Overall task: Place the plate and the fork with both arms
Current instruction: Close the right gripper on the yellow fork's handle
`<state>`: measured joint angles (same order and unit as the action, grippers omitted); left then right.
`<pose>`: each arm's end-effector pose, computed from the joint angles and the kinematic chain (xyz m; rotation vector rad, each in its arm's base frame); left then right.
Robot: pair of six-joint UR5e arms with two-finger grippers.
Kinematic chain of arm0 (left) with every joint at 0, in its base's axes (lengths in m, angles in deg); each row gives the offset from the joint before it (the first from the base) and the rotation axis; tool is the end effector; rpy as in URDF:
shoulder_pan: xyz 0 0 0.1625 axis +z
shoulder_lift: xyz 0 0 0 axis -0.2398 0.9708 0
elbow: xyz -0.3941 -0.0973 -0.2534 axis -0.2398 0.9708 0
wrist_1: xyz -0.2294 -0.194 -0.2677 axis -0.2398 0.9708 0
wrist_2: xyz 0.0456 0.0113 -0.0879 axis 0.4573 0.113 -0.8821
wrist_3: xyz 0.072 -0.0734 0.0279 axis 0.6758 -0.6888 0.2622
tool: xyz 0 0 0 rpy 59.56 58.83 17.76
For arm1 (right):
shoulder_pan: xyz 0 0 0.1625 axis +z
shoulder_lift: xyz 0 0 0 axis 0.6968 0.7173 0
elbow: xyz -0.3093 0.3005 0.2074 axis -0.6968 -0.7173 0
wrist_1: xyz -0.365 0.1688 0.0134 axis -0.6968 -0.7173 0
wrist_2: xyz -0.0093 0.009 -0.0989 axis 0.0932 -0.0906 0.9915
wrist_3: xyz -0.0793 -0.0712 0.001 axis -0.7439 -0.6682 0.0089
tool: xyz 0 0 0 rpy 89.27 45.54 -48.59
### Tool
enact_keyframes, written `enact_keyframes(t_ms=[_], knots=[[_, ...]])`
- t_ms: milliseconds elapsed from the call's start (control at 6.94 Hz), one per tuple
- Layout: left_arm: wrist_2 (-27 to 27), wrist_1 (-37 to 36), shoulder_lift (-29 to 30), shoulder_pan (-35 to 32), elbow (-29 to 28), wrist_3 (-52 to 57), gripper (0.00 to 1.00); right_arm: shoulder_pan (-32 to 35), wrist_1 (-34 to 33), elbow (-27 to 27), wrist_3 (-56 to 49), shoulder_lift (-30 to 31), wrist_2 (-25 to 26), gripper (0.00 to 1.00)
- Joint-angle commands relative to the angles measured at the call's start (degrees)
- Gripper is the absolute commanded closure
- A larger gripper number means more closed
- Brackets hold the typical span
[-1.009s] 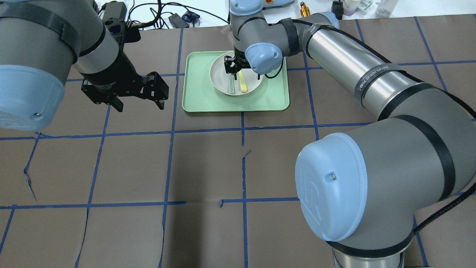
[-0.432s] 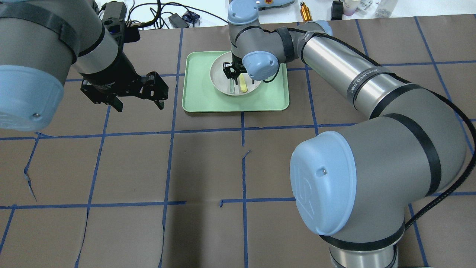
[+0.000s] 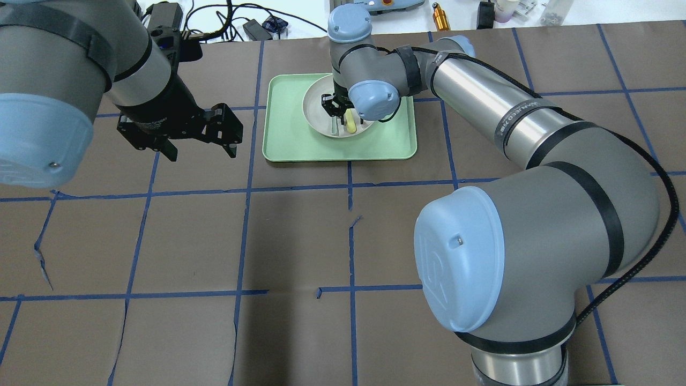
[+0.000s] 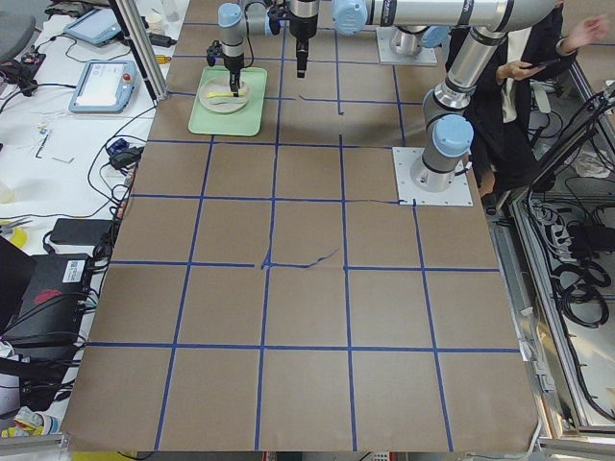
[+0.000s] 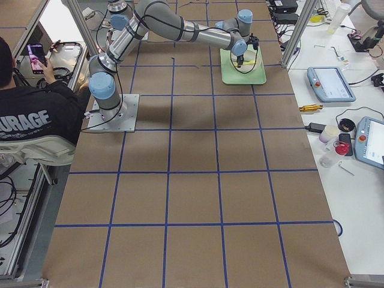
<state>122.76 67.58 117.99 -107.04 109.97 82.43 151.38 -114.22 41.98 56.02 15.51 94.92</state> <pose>-0.1598 -0.4421 0.5173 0.0209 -3.1196 0.0678 0.3666 -0.7393 0.2235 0.0209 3.1271 -0.1439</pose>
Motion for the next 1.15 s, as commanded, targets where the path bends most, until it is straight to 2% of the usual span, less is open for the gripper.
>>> enact_keyframes(t_ms=[0,288,432,577,1009], knots=[[0.00,0.07,0.03,0.00,0.00,-0.09,0.00,0.02,-0.21,0.00,0.00,-0.24,0.07,0.57],[0.00,0.07,0.12,0.00,0.00,-0.09,0.00,-0.07,-0.21,0.00,0.00,-0.15,-0.02,0.85],[0.00,-0.02,0.12,0.00,0.00,-0.09,0.00,-0.07,-0.21,0.00,0.09,0.11,-0.11,0.94],[0.00,-0.02,0.12,0.00,0.00,-0.09,0.00,-0.07,-0.12,0.00,0.09,0.38,-0.11,0.99],[0.00,-0.02,0.20,0.00,0.00,-0.18,0.00,-2.25,0.85,1.75,-4.46,5.64,1.29,0.99]])
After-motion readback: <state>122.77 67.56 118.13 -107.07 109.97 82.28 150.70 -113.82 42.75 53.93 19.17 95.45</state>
